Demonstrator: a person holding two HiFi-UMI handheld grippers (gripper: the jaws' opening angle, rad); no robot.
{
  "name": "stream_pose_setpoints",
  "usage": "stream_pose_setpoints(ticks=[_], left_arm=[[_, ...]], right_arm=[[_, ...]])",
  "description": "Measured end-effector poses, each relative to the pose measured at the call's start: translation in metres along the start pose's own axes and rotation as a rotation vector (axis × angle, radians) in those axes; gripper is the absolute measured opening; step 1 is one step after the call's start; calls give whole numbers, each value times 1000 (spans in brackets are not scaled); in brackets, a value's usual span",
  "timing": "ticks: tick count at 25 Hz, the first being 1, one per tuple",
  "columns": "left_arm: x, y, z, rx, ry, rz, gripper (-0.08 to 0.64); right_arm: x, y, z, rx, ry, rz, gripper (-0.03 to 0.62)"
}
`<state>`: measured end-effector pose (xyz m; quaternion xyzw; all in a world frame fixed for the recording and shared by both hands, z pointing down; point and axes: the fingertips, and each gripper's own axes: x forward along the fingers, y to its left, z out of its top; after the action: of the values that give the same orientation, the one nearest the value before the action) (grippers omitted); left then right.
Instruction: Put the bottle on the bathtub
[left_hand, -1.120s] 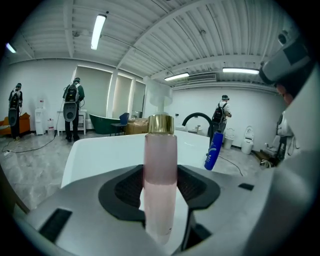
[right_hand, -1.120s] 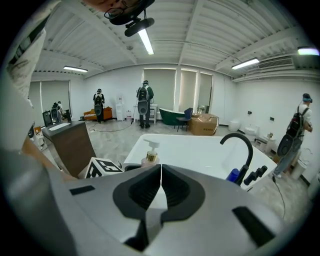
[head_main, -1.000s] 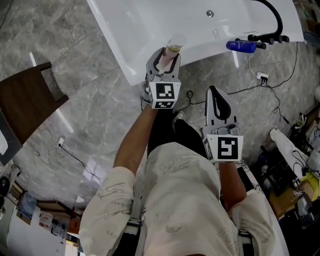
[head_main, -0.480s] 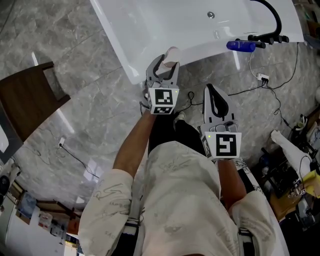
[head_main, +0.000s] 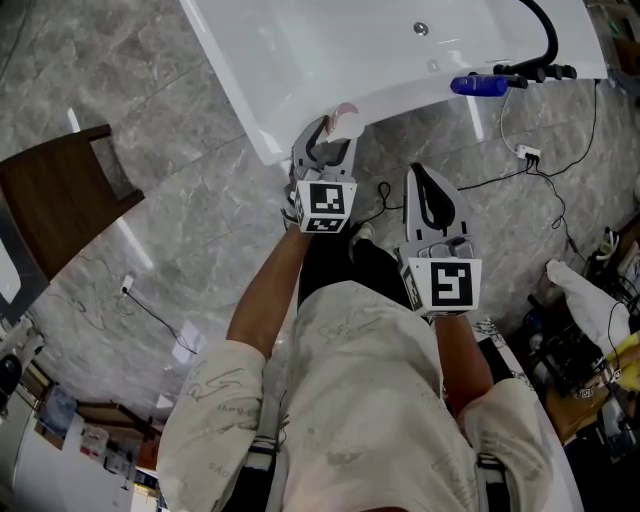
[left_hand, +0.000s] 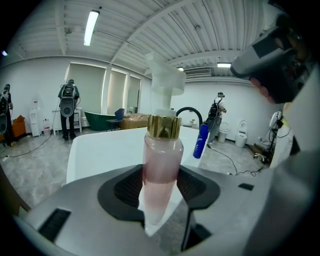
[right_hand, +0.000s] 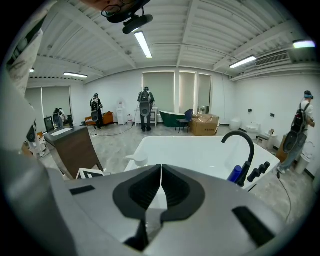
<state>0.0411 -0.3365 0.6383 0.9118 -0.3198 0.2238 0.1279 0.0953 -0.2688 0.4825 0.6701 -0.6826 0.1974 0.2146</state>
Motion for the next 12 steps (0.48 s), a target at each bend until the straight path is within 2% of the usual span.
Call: stream_pose_setpoints(ticks=[6,8,12], left_arm=[[2,-4,2,-11,-15,-13,214],[5,-7,3,-20,-13,-28,257],[6,-10,2,-10,3,-8,281]], right_arm=[[-6,-6,-3,8,-5,-5,-9],[-9,-8,-6,11,-4,-7,-9],[-14,-12,-9,20,-5,-7,-9]])
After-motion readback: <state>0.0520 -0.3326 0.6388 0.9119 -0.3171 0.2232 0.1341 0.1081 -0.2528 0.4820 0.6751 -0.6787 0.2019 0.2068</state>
